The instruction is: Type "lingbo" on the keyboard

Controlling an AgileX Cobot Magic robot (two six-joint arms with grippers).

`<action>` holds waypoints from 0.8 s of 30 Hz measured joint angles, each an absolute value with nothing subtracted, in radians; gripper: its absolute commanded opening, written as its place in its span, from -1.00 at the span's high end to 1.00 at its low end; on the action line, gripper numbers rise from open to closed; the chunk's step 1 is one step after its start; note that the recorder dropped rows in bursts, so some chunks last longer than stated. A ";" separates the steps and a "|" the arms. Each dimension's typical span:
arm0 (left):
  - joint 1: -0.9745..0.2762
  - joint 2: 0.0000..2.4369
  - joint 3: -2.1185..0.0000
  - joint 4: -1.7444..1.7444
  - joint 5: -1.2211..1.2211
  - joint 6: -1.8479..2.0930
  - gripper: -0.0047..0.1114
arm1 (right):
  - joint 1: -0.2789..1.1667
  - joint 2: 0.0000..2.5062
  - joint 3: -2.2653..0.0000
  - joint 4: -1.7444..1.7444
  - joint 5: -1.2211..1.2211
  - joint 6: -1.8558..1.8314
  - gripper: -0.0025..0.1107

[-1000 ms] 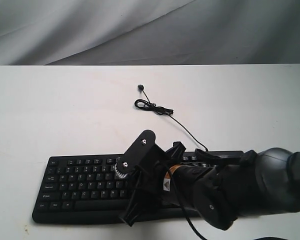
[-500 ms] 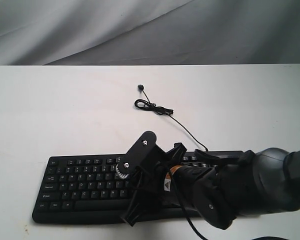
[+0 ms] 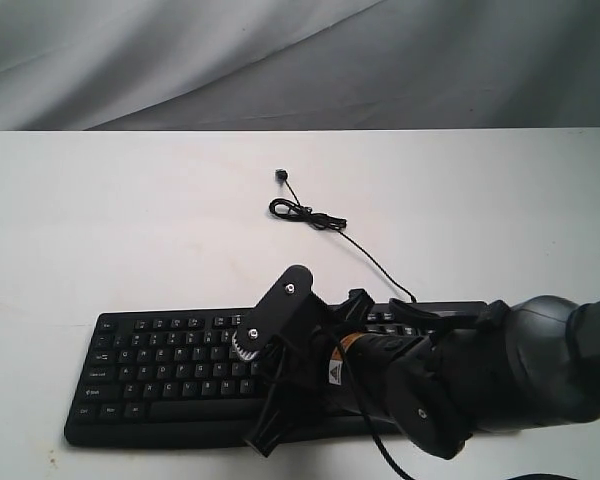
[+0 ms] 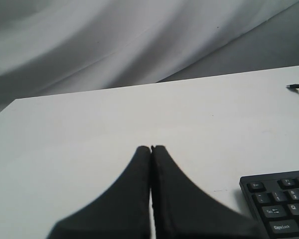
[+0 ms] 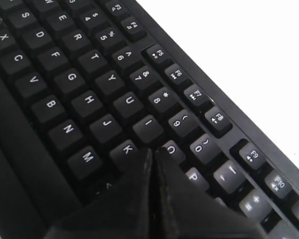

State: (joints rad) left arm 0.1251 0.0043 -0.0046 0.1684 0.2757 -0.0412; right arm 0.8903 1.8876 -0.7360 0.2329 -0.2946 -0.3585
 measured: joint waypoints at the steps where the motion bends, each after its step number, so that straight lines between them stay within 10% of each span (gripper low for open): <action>1: 0.125 0.004 -0.005 0.168 0.276 -0.041 0.92 | 0.890 1.888 -0.736 0.233 -0.290 -0.358 0.96; 24: 0.125 0.004 -0.005 0.168 0.276 -0.041 0.92 | 0.884 1.888 -0.736 0.233 -0.269 -0.363 0.96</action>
